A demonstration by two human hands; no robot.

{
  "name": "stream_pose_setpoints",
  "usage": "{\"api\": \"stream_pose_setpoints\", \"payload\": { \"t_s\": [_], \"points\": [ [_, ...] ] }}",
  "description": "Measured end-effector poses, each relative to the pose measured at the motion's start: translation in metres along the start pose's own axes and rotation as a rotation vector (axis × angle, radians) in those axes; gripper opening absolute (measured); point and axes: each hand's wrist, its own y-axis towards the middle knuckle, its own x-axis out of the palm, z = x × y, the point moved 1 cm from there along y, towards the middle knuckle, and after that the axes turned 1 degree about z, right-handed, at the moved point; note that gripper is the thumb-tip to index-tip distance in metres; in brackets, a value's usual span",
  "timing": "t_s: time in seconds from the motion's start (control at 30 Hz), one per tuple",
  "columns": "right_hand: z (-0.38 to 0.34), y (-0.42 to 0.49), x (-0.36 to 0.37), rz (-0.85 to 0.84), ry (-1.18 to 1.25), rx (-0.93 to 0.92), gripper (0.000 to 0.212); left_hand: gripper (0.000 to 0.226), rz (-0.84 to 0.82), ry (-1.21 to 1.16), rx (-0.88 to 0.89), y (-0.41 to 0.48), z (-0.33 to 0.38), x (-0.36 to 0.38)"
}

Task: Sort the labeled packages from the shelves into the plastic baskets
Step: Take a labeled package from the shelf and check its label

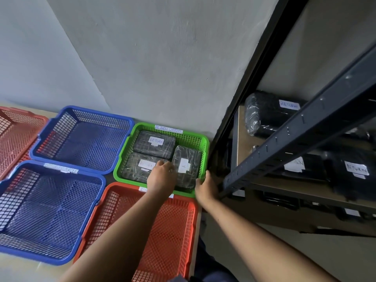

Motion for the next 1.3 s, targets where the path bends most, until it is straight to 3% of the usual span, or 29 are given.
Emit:
{"api": "stream_pose_setpoints", "payload": {
  "t_s": [0.27,0.47,0.67,1.07,1.3],
  "points": [
    [-0.014,-0.053,-0.026,0.123,-0.032,-0.143,0.068,0.02,0.026,0.025,0.128,-0.045,-0.015,-0.022],
    [0.01,-0.099,-0.058,0.217,-0.08,-0.347,0.035,0.012,0.003,0.015,0.323,-0.097,-0.008,-0.031],
    [0.043,-0.143,-0.105,0.39,-0.062,-0.424,0.024,0.025,-0.065,0.083,0.505,-0.142,0.022,-0.032],
    [0.095,-0.185,-0.265,0.781,-0.133,-0.588,0.028,0.011,-0.029,-0.08,0.713,-0.214,0.158,-0.017],
    [0.157,-0.224,-0.403,0.892,-0.203,-0.764,0.031,0.01,0.065,-0.182,0.818,-0.281,0.281,0.027]
  ]
}}
